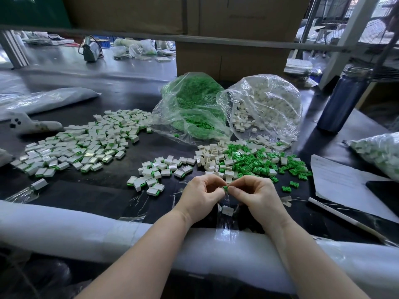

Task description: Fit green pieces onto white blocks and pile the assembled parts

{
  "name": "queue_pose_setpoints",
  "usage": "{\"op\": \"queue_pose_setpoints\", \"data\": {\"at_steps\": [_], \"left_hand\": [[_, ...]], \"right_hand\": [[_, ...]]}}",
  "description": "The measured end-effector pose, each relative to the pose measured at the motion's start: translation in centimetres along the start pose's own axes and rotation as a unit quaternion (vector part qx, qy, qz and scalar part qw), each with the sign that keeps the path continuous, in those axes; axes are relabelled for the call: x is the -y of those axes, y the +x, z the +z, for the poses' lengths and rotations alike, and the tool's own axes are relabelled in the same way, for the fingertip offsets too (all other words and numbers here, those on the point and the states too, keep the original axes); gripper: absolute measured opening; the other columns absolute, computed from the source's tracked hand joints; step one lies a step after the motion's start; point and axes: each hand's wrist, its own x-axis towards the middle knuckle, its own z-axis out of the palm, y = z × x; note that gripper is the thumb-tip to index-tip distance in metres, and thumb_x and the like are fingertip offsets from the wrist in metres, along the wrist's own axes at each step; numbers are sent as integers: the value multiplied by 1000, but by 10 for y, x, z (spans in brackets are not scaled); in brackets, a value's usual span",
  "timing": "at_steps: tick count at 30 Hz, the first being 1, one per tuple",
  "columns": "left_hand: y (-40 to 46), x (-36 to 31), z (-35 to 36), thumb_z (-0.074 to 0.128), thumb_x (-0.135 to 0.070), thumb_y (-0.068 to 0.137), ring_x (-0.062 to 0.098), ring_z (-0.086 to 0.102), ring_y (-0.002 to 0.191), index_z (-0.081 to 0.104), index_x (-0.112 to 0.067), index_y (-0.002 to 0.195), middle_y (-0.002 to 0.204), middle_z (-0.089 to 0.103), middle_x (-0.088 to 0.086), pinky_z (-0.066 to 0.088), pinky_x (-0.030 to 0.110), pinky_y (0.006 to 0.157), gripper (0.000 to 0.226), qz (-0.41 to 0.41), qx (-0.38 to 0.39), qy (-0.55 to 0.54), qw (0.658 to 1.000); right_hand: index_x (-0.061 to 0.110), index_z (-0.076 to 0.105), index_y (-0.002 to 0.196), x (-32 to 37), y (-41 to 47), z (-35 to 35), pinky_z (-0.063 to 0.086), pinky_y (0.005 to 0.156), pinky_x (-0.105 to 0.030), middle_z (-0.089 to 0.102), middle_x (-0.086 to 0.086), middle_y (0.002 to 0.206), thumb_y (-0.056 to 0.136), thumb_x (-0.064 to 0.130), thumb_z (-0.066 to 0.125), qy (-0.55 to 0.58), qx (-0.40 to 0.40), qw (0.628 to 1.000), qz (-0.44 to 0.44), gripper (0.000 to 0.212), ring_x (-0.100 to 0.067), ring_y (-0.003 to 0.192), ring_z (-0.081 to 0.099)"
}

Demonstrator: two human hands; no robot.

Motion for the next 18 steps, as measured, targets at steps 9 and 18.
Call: {"op": "queue_pose_setpoints", "data": {"at_steps": [9,18], "left_hand": [[-3,-6,-1,62,-4,85,15,59,91,66,-18,87,106,49,8,51,26,89,14,14,21,-55,998],[-4,-8,-1,62,-2,85,32,58,101,65,-23,88,114,46,11,50,38,93,21,14,52,-41,998]], "right_hand": [[13,68,92,0,2,4,52,64,-18,69,5,72,89,14,56,96,65,992,51,12,-6,70,64],[8,65,86,1,2,0,49,60,-15,66,-1,71,89,9,56,100,105,987,74,9,-5,64,60]]}}
